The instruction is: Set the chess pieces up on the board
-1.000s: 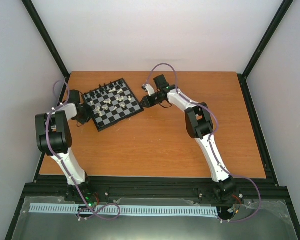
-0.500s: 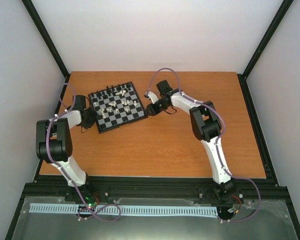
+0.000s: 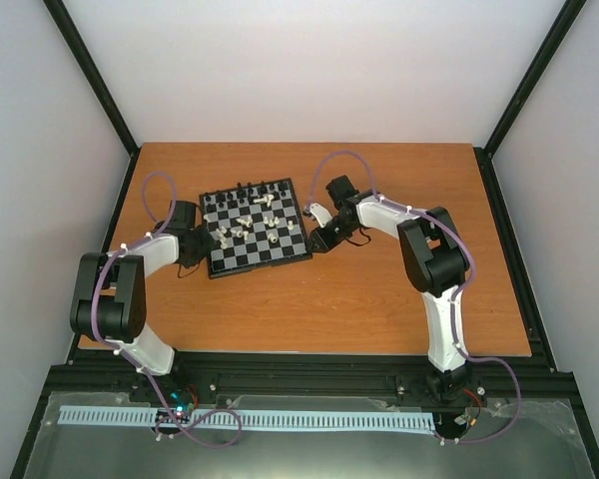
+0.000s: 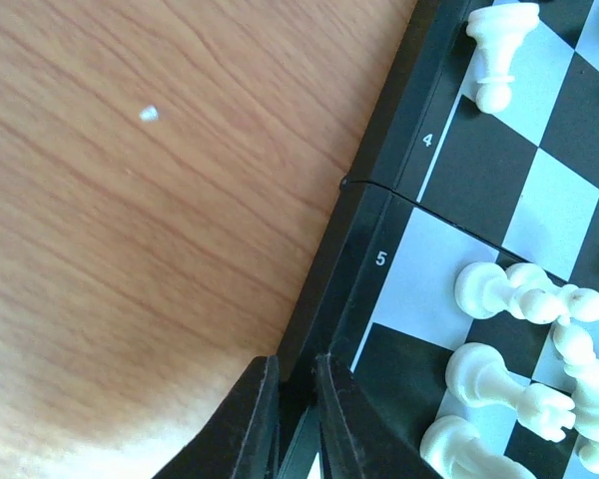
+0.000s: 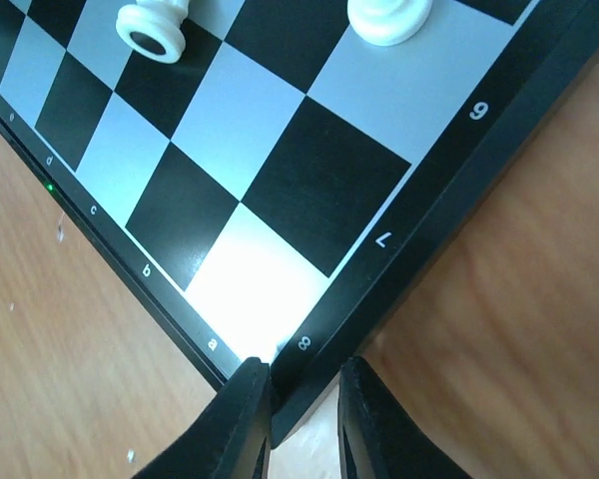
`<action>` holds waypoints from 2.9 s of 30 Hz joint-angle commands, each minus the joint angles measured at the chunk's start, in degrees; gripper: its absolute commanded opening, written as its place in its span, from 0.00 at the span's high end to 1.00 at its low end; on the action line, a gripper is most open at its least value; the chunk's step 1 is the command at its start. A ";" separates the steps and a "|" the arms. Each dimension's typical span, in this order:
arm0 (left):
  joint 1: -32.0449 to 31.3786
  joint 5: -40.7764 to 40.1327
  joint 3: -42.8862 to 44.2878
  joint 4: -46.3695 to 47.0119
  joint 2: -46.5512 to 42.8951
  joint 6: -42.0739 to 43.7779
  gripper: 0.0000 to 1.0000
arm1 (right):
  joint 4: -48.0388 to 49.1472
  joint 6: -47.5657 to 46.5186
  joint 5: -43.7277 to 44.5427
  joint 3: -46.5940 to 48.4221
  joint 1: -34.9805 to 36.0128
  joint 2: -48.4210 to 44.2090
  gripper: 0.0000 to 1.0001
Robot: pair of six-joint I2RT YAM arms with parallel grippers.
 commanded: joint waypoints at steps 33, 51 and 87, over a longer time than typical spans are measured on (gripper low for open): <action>-12.44 2.61 -16.98 -7.42 -30.97 4.24 0.54 | -10.86 -6.86 -0.01 -20.37 -2.67 -31.48 0.76; -12.14 -4.38 -3.02 -11.71 -22.94 6.65 0.59 | -1.88 -1.16 1.79 -17.52 -7.38 -30.37 0.47; -10.24 3.85 -13.43 7.02 -8.58 4.49 0.77 | -0.25 2.80 -4.09 -14.54 -6.39 -7.38 0.74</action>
